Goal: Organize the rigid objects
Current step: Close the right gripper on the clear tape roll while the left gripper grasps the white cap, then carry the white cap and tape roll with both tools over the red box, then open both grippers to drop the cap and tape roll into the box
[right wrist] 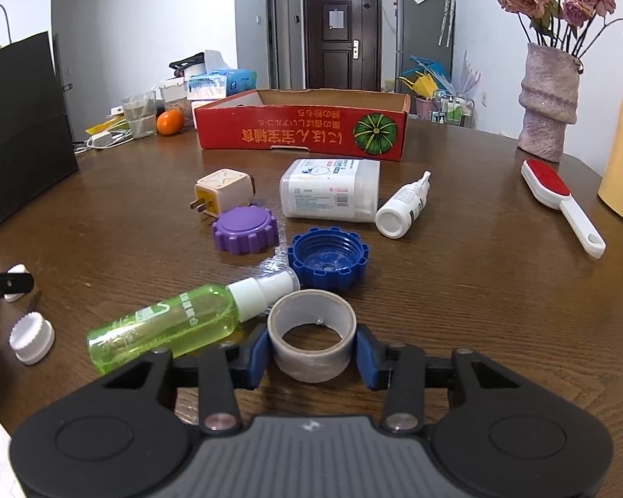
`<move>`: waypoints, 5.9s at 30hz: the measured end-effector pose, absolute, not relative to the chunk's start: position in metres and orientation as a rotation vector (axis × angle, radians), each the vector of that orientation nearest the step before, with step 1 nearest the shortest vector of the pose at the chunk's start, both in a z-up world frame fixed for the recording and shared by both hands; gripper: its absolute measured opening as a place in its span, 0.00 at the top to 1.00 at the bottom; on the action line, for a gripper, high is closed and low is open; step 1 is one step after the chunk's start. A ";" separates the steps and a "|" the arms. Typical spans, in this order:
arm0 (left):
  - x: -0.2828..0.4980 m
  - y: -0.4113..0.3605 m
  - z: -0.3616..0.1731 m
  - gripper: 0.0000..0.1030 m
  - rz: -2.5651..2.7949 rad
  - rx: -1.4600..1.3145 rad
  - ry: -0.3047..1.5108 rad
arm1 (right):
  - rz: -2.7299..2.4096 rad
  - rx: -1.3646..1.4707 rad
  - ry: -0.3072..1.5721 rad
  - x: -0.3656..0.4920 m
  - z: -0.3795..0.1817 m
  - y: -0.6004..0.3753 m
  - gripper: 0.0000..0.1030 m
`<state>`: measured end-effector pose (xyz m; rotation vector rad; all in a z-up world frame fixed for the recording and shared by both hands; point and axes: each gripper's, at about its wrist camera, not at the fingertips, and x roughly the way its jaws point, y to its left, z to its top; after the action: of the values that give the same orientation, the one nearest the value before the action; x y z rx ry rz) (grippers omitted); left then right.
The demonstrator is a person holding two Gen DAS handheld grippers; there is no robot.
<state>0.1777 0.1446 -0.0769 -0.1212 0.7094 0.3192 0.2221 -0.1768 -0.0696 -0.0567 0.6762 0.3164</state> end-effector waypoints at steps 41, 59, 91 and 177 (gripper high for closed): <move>0.204 0.115 -0.037 0.60 0.239 -0.054 0.614 | 0.298 -0.011 0.602 0.242 -0.042 -0.194 0.59; 0.265 0.098 0.012 0.60 0.177 -0.048 0.534 | 0.303 -0.010 0.525 0.299 -0.006 -0.186 0.59; 0.426 0.056 0.057 0.60 0.106 -0.080 0.490 | 0.315 0.057 0.506 0.439 0.034 -0.158 0.59; 0.577 0.069 0.011 0.00 0.183 -0.037 0.557 | 0.233 -0.024 0.564 0.579 0.002 -0.127 0.00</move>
<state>0.5772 0.0687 0.0112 -0.0374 0.5571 0.1830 0.5791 -0.1272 0.0021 -0.0245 0.5637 0.2329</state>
